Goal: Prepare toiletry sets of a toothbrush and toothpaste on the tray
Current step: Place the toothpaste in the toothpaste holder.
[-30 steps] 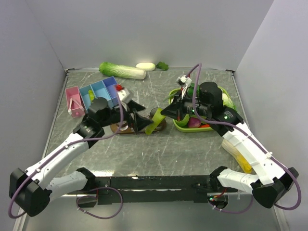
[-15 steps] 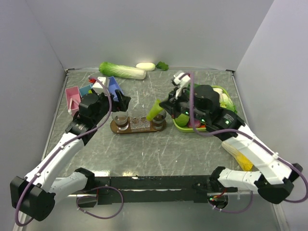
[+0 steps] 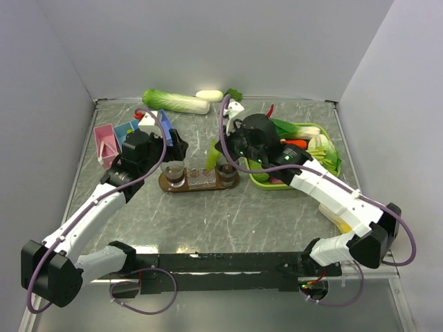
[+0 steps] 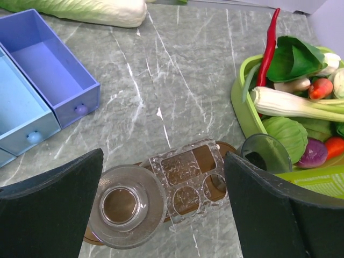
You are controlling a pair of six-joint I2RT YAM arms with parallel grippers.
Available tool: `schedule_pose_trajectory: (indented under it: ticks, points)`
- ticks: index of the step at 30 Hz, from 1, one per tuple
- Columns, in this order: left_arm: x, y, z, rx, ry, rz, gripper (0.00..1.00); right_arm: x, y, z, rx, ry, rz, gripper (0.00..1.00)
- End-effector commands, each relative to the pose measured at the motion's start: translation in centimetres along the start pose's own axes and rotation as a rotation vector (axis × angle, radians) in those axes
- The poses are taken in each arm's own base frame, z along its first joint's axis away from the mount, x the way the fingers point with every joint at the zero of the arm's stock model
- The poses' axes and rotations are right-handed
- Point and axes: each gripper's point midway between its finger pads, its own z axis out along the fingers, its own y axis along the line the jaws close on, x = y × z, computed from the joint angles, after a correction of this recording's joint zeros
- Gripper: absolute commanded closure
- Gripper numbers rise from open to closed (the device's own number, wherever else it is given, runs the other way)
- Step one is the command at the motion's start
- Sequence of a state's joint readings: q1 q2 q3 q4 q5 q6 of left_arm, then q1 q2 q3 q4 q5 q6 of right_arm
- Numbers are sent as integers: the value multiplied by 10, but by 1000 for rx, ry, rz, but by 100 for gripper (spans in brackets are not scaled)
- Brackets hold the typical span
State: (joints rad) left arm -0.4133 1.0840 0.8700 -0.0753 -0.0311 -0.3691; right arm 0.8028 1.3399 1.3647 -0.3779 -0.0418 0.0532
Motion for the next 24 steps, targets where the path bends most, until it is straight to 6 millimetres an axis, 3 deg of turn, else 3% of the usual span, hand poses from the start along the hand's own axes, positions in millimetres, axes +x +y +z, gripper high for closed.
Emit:
schedule_pose_trajectory:
  ticks: [1,24]
  points:
    - [-32,-4,-8,-12,-92,-23,3,-53,1,1,7,-159,-24,100]
    - [-29,-8,-4,9,-68,-31,3,-36,-11,55,56,-120,-70,100]
